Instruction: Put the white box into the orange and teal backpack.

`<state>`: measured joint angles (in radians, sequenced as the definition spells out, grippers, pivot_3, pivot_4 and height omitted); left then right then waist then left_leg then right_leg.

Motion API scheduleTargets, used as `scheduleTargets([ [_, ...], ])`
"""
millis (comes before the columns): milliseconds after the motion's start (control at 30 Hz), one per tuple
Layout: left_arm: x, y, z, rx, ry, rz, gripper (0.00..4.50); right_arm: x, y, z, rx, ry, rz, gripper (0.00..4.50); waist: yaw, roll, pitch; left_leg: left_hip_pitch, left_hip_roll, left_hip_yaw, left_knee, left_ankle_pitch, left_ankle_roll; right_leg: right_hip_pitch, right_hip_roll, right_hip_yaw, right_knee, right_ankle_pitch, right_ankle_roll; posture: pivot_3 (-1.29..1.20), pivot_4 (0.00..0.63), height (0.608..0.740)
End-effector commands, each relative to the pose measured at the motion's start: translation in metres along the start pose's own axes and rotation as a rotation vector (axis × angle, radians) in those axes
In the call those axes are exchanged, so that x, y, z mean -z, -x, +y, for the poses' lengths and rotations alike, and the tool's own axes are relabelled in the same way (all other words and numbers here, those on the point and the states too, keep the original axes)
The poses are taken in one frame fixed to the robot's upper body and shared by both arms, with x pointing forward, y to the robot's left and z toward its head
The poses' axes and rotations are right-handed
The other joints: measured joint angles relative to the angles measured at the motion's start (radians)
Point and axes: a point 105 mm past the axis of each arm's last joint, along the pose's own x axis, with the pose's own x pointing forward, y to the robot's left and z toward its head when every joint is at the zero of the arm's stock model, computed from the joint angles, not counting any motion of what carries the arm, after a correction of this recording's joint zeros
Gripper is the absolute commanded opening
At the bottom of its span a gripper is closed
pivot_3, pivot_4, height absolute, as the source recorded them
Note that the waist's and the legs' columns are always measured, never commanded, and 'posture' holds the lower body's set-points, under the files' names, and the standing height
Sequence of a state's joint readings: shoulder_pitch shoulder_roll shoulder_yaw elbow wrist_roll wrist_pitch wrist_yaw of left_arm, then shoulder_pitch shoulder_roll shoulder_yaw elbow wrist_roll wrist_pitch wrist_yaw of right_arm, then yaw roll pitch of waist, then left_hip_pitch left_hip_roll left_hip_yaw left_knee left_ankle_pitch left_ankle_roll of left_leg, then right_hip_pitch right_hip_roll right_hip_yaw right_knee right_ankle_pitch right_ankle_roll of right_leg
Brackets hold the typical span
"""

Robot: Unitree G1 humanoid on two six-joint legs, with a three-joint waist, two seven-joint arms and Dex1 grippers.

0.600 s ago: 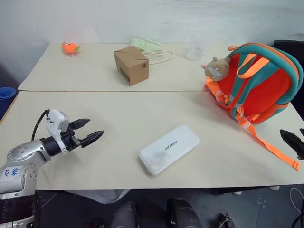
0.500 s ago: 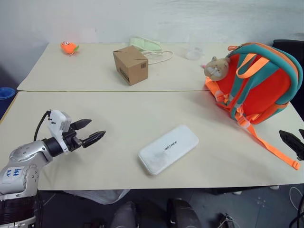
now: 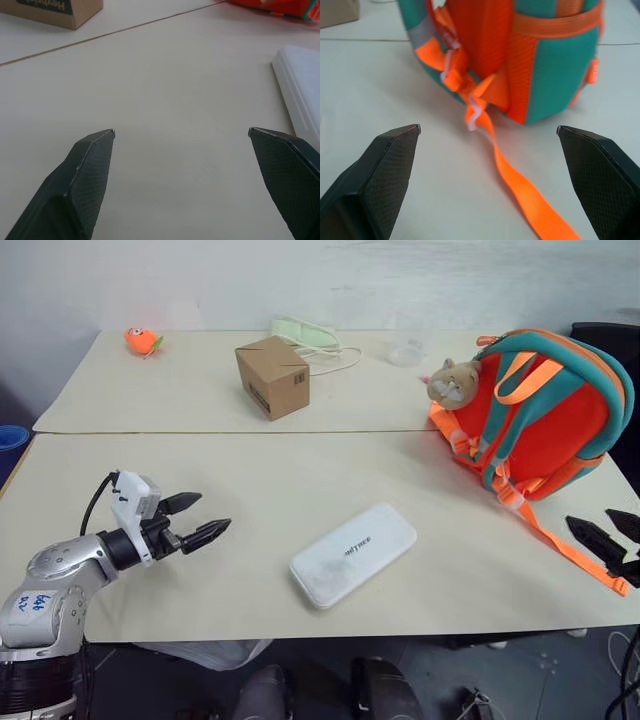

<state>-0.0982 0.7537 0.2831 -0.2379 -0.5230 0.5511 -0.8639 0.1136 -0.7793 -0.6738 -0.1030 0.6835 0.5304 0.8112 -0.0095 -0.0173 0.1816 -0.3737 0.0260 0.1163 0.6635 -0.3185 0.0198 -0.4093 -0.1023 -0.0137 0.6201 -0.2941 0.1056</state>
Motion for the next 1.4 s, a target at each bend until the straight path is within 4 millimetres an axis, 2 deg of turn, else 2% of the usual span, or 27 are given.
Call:
scheduleTargets([
  [33,0.012,-0.010,-0.051,0.310,-0.108,0.095,3.63,-0.001,-0.027,0.059,-0.233,0.071,0.013,3.90,-0.009,0.000,0.000,0.000,0.000,0.000,0.000,0.000,-0.001,0.000,0.000,0.000,0.000,0.000,0.000,0.00,0.150,0.740],
  [100,0.021,-0.012,-0.062,0.403,-0.113,0.137,2.95,0.006,-0.038,0.076,-0.306,0.105,0.045,3.21,-0.017,0.001,0.000,0.001,0.001,0.000,-0.001,-0.003,-0.005,0.000,0.000,0.001,0.000,-0.001,-0.001,0.00,0.150,0.740],
  [200,0.026,-0.022,-0.070,0.491,-0.128,0.156,1.97,0.015,-0.057,0.095,-0.383,0.163,0.083,2.16,-0.017,0.001,0.000,0.000,0.001,0.000,-0.001,-0.002,-0.003,0.000,0.001,0.000,0.000,-0.001,-0.002,0.00,0.150,0.740],
  [300,0.026,-0.037,-0.074,0.553,-0.150,0.148,1.02,0.021,-0.082,0.104,-0.414,0.211,0.109,1.10,-0.018,0.001,0.000,0.000,0.001,0.000,0.000,-0.001,-0.001,0.000,0.000,0.000,0.000,-0.001,-0.002,0.00,0.150,0.740],
  [400,0.029,-0.043,-0.079,0.625,-0.145,0.151,0.09,0.026,-0.098,0.111,-0.442,0.232,0.121,0.06,-0.018,0.001,0.000,0.000,0.001,0.000,0.000,-0.001,-0.001,-0.001,0.001,-0.001,0.000,-0.001,-0.003,0.00,0.150,0.740],
  [433,0.030,-0.044,-0.081,0.642,-0.142,0.156,0.04,0.028,-0.103,0.112,-0.446,0.232,0.128,0.02,-0.018,0.001,0.000,0.000,0.001,0.000,0.000,-0.001,-0.002,-0.001,0.001,-0.002,0.000,-0.002,-0.004,0.00,0.150,0.740],
  [567,0.034,-0.055,-0.078,0.644,-0.152,0.182,0.04,0.034,-0.121,0.117,-0.439,0.236,0.140,0.02,-0.018,0.000,0.000,-0.002,0.003,0.001,0.000,-0.001,-0.002,-0.003,0.002,-0.008,0.001,-0.002,-0.005,0.00,0.150,0.740],
  [667,0.032,-0.060,-0.074,0.627,-0.143,0.168,0.04,0.036,-0.124,0.124,-0.470,0.241,0.143,0.02,-0.018,0.000,0.000,-0.002,0.003,0.003,0.003,-0.001,-0.001,-0.003,0.003,-0.010,0.002,-0.002,-0.004,0.00,0.150,0.740],
  [933,0.013,-0.095,-0.041,0.399,-0.136,0.061,0.04,0.041,-0.096,0.145,-0.504,0.199,0.152,0.02,-0.005,0.000,0.000,-0.002,0.003,0.002,0.004,-0.001,0.000,-0.003,0.002,-0.011,0.003,-0.001,-0.002,0.00,0.150,0.740],
  [1100,0.015,-0.090,-0.030,0.377,-0.112,0.094,0.04,0.043,-0.088,0.137,-0.418,0.184,0.153,0.02,-0.014,0.000,0.000,-0.001,0.003,0.003,0.003,-0.001,-0.001,-0.003,0.003,-0.012,0.004,-0.001,-0.002,0.00,0.150,0.740],
  [1200,0.025,-0.081,-0.019,0.354,-0.028,0.167,0.59,0.045,-0.087,0.128,-0.367,0.188,0.155,0.00,-0.018,0.000,0.000,-0.001,0.003,0.003,0.003,-0.001,-0.001,-0.003,0.003,-0.012,0.004,-0.001,-0.002,0.00,0.150,0.740],
  [1300,0.039,-0.072,-0.012,0.335,0.230,0.270,1.50,0.046,-0.089,0.123,-0.346,0.197,0.154,0.00,-0.017,0.000,0.000,-0.001,0.003,0.003,0.003,-0.001,-0.001,-0.003,0.003,-0.012,0.004,-0.001,-0.002,0.00,0.150,0.740],
  [1400,0.039,-0.068,-0.014,0.345,0.392,0.289,2.35,0.047,-0.090,0.122,-0.344,0.200,0.154,0.00,-0.018,0.000,0.000,0.000,0.003,0.003,0.003,-0.001,-0.001,-0.002,0.004,-0.012,0.004,-0.001,-0.002,0.00,0.150,0.740],
])
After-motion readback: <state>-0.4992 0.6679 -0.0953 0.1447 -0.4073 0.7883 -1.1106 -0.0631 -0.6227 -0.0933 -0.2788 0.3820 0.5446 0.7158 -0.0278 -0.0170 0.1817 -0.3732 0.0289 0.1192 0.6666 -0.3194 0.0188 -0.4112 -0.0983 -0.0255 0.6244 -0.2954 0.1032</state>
